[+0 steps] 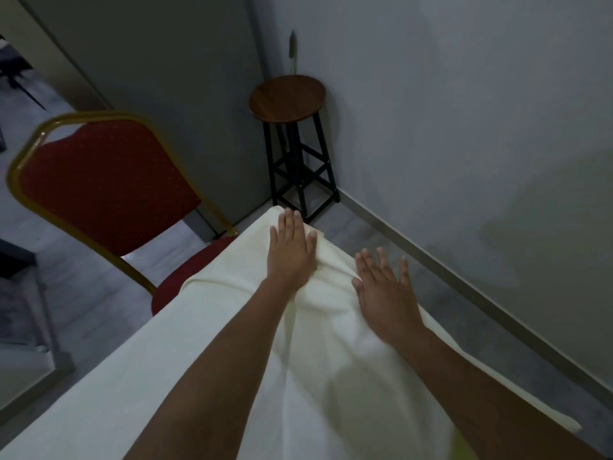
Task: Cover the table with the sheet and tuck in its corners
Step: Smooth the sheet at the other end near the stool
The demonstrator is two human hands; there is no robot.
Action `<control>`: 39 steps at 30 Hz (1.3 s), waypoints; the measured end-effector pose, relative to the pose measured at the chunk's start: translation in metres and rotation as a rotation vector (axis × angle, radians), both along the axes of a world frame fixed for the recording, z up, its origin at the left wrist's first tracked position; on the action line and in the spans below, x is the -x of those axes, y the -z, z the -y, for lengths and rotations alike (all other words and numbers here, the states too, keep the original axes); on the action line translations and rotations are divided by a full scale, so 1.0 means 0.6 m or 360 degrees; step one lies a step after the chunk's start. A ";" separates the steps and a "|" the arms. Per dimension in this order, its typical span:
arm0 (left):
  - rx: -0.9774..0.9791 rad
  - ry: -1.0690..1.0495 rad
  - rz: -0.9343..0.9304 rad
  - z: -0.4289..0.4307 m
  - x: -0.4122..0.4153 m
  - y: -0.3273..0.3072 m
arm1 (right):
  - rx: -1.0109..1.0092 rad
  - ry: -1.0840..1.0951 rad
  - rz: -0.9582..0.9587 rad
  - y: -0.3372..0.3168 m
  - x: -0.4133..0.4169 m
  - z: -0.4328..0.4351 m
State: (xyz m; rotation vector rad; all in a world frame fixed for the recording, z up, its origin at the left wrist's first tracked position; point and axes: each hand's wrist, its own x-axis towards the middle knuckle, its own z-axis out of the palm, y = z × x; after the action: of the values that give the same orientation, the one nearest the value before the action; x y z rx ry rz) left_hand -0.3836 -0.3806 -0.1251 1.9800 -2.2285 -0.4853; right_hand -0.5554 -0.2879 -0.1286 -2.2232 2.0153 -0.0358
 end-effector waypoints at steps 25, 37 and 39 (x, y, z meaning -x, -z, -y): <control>-0.0065 0.0232 -0.0026 -0.126 0.061 -0.008 | 0.0022 0.0360 0.0138 -0.014 0.016 -0.185; 0.0022 0.0720 -0.0016 -0.304 0.147 -0.011 | 0.0258 0.0798 0.0110 -0.030 0.082 -0.313; 0.0004 0.0745 -0.0013 -0.328 0.154 -0.013 | 0.0272 0.0761 0.0073 -0.033 0.077 -0.326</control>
State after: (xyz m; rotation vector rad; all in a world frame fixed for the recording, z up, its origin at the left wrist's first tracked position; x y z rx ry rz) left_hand -0.4758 -0.1840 -0.1173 1.4372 -2.6838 -0.5316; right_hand -0.6016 -0.0921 -0.1086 -1.7471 2.5482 -0.3151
